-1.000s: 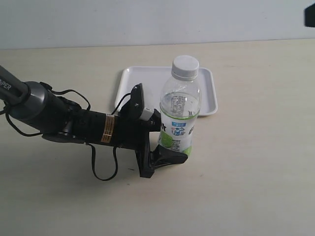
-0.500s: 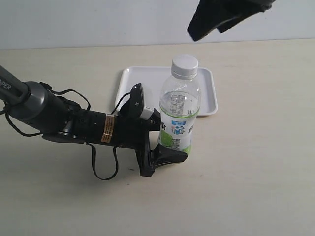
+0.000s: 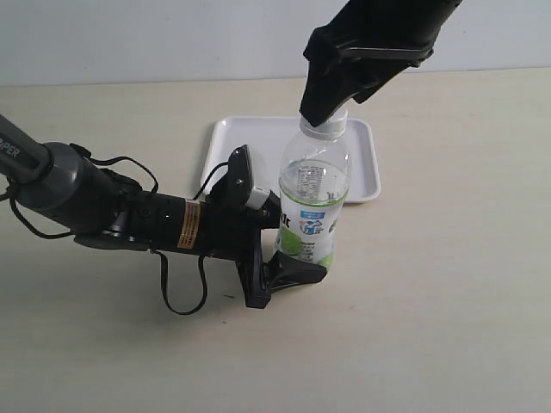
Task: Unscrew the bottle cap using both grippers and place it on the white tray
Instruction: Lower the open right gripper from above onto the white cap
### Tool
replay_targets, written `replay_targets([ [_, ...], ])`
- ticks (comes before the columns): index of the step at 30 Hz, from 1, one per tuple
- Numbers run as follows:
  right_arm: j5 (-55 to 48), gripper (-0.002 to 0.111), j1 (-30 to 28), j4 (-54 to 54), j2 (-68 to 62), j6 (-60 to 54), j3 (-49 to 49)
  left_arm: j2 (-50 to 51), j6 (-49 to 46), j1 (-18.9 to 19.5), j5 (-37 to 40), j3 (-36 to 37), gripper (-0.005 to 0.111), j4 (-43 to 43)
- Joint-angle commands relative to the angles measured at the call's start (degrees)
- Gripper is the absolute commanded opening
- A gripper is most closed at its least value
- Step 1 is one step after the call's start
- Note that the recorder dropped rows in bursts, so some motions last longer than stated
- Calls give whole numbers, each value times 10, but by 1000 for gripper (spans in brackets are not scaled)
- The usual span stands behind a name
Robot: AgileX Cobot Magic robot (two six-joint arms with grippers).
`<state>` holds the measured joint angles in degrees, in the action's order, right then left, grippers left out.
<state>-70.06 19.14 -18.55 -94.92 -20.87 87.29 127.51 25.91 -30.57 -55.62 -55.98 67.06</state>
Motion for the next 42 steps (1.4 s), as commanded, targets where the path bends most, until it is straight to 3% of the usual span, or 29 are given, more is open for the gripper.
replay_targets([
  [1, 1, 65, 2, -9, -3, 1, 6, -9, -4, -2, -16, -2, 0, -17],
  [15, 1, 56, 2, -19, -3, 5, 6, -9, -4, -2, -15, -2, 0, -17],
  [20, 1, 61, 2, -13, -9, -1, 6, -9, -4, -2, -12, -2, 0, -17],
  [42, 1, 61, 2, -7, -16, -1, 6, -9, -4, -2, -5, -2, 0, -17],
])
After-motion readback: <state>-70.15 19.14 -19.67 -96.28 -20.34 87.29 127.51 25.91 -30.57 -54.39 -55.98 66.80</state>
